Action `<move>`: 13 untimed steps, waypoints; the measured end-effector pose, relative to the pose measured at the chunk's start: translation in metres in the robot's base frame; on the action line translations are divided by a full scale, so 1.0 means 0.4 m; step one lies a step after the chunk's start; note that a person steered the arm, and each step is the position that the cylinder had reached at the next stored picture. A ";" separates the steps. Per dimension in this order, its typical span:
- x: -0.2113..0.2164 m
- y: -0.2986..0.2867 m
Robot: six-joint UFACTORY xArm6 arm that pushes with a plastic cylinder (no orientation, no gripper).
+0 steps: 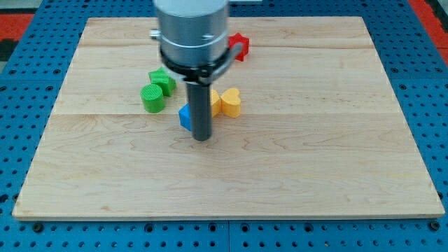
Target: Make a pair with blue blocks green blocks
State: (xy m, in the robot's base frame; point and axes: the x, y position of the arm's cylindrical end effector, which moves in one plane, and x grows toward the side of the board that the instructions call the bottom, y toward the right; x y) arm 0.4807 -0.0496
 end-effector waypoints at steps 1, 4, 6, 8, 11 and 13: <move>-0.118 -0.054; -0.199 -0.139; -0.222 -0.094; -0.369 -0.031; -0.383 -0.076; -0.383 -0.075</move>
State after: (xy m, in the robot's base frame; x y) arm 0.3273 -0.0797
